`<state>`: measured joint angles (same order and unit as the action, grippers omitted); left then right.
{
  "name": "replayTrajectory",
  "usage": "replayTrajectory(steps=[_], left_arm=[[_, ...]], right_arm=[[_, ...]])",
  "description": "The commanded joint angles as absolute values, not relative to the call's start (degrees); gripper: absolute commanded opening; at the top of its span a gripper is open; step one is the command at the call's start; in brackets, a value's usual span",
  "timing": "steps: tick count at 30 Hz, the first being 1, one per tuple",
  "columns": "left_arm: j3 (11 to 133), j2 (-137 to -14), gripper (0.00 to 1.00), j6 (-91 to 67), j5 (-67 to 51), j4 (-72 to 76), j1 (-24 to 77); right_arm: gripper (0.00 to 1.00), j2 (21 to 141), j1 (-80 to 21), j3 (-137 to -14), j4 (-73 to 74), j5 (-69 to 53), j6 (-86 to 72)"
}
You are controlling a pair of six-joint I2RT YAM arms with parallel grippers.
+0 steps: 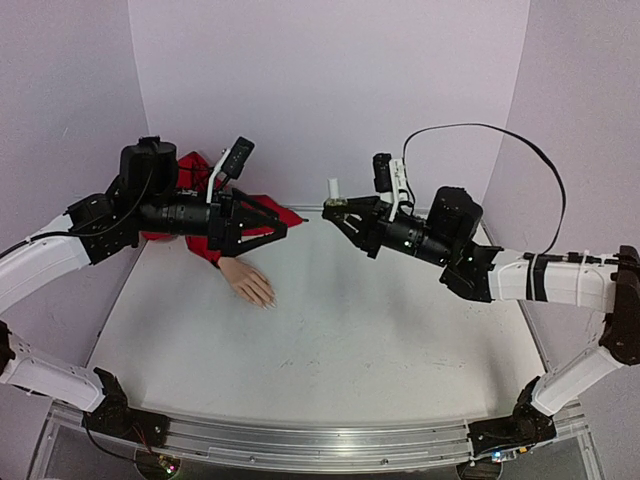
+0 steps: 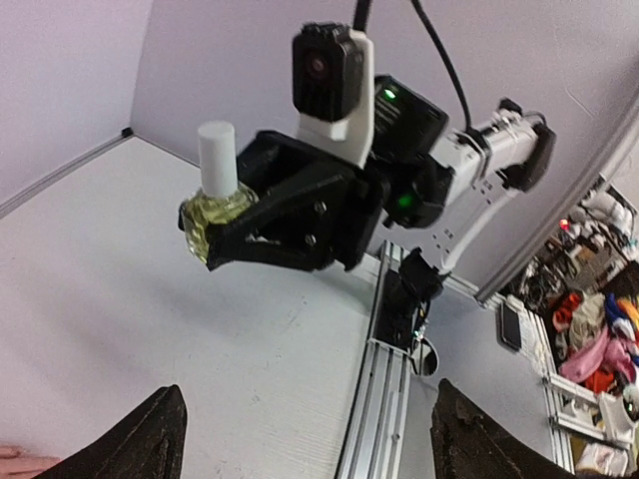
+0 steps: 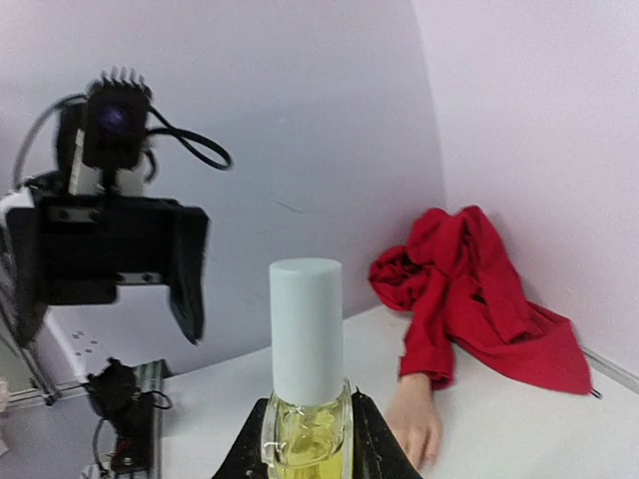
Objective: Paint the nails
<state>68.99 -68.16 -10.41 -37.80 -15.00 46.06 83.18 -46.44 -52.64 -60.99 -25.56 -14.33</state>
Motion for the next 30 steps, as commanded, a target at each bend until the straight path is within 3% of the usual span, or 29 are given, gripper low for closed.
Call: replayTrajectory(steps=[1,6,15,20,25,30], left_arm=[[73.9,-68.5,0.85,-19.0,-23.6,-15.5,45.6],[78.3,-72.0,0.82,-24.7,-19.7,-15.9,45.6],[81.0,-76.3,0.71,-27.6,-21.1,-15.9,45.5],[81.1,-77.4,0.53,-27.7,-21.7,-15.9,45.5],[81.0,-78.0,0.42,-27.5,-21.9,-15.9,45.6],[80.9,-78.9,0.26,-27.1,-23.1,-15.9,45.6]], right_arm=[[0.00,82.5,-50.9,-57.0,-54.4,-5.3,-6.5],[0.00,86.9,-57.7,-62.1,-50.2,9.2,-0.6],[0.00,91.2,-63.6,-65.8,-50.4,15.4,2.5],[0.00,92.3,-64.4,-66.7,-51.2,15.4,2.6],[0.00,92.6,-64.8,-67.2,-51.9,16.9,2.6],[0.00,93.2,-64.9,-67.9,-52.2,17.3,2.3]])
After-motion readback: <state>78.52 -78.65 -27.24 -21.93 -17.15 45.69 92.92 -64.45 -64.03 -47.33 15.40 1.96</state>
